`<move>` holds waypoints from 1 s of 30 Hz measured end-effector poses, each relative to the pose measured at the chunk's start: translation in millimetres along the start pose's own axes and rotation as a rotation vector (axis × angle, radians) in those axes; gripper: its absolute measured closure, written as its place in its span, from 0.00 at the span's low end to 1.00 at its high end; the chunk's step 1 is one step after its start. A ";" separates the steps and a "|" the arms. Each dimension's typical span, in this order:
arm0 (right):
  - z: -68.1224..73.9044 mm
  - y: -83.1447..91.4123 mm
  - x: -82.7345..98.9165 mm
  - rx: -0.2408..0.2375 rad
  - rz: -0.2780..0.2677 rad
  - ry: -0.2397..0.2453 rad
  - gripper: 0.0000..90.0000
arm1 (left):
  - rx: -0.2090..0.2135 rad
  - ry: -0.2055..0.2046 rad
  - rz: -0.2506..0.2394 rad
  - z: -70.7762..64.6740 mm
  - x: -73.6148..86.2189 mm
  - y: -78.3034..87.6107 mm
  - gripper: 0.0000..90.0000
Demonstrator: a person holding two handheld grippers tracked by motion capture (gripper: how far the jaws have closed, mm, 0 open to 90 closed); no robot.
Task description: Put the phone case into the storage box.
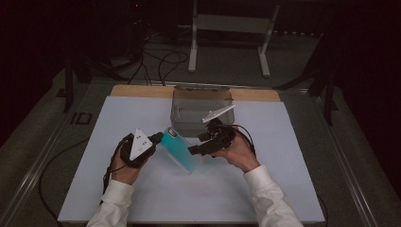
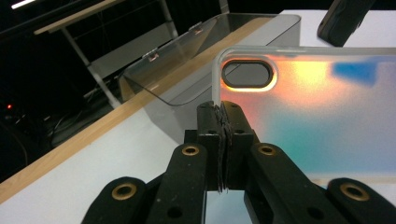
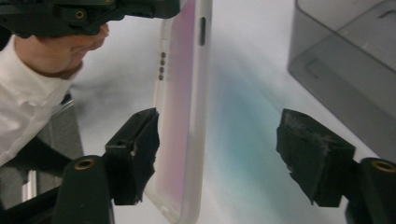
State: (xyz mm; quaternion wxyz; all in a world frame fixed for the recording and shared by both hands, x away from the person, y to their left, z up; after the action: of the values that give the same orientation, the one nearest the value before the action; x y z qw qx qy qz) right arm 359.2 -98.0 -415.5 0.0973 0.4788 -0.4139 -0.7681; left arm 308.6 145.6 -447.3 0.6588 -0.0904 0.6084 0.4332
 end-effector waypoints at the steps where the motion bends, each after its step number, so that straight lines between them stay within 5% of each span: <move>1: 0.1 -0.8 -0.6 -0.004 0.001 -0.006 0.37 | 0.002 -0.003 -0.003 -0.5 -0.2 0.1 0.98; 14: -0.4 -6.7 -0.4 -0.149 0.062 -0.034 0.73 | 0.063 -0.046 -0.036 -5.2 0.2 -0.4 0.98; 24: 6.1 -15.4 -2.0 -0.180 0.120 -0.024 0.87 | 0.066 -0.061 -0.036 -7.4 1.4 -2.5 0.98; 28: 7.4 -17.8 -1.0 -0.180 0.145 -0.052 0.88 | 0.059 -0.057 -0.032 -8.6 2.2 -4.8 0.98; 30: 7.2 -18.3 -1.3 -0.186 0.169 -0.118 0.89 | 0.061 -0.056 -0.024 -9.3 3.1 -6.5 0.98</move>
State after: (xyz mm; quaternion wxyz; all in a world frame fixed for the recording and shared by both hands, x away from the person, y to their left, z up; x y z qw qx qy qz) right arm 358.5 -81.7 -426.5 0.1811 0.3851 -0.3849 -0.8190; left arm 306.0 137.1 -455.0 0.6831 -0.0653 0.6015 0.4091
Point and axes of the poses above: each handheld gripper's, and its own axes: y roughly backward along the jaws, x roughly out of its underside, z roughly to its left, the point moved 2 cm from there along -y, roughly forward along the jaws, and after that the axes turned 7 degrees about x, right-handed, at the moved point
